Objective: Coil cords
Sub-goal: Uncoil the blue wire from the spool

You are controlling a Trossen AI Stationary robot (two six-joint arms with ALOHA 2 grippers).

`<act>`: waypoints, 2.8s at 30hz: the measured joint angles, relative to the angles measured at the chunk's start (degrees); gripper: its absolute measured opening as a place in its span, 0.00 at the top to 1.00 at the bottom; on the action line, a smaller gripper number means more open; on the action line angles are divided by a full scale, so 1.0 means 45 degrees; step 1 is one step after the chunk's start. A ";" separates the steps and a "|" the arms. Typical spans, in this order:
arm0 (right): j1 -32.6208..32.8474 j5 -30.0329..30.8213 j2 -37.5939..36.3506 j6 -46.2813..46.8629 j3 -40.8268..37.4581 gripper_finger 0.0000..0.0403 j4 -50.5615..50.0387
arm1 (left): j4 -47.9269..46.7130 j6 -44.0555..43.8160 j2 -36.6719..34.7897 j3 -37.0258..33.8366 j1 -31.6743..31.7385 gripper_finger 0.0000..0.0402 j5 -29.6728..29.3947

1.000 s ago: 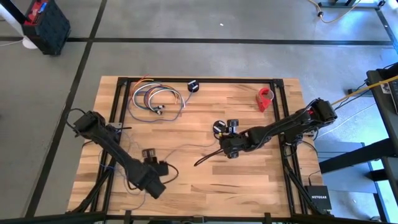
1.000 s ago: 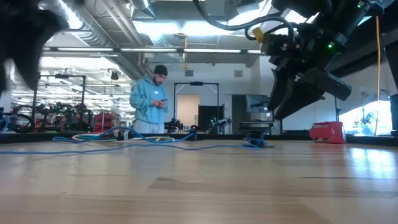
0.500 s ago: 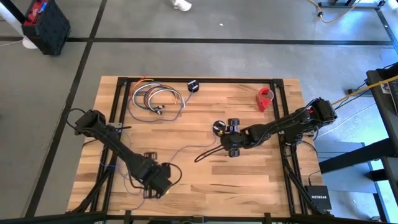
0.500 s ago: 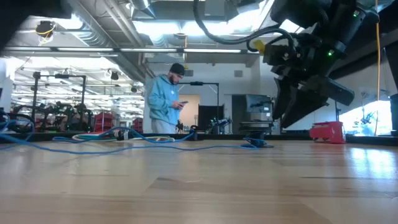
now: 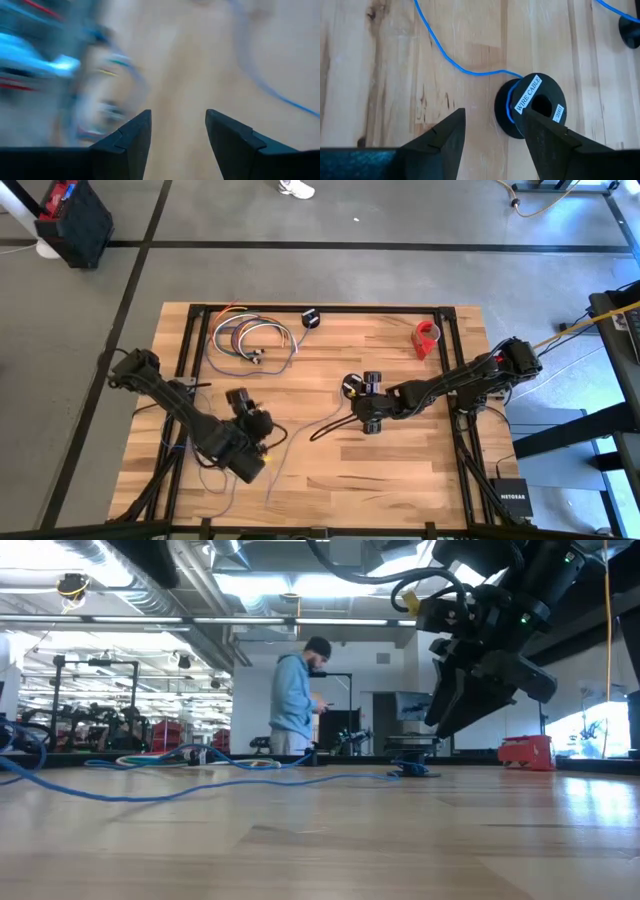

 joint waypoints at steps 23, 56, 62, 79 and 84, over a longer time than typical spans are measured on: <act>-0.0543 0.0361 -0.0957 -0.0038 -0.0005 0.51 0.0245 | 1.2694 0.5405 0.0222 -0.3475 0.4141 0.55 0.2742; -0.4333 -0.2381 0.0782 -0.0022 -0.0010 0.51 0.1356 | 1.9926 0.5638 0.4641 -0.4497 0.6365 0.55 0.5839; -0.4330 -0.2377 0.0782 -0.0029 -0.0011 0.51 0.1433 | 1.9000 0.6772 0.5011 -0.4041 0.6360 0.55 0.6156; -0.4333 -0.2344 0.0777 0.0039 -0.0486 0.51 0.2066 | 1.7884 0.7886 0.4895 -0.4050 0.5851 0.99 0.4619; -0.4333 -0.2344 0.0767 0.0046 -0.0486 0.51 0.1949 | 1.5846 0.7600 0.4069 -0.4108 0.4969 1.00 0.4423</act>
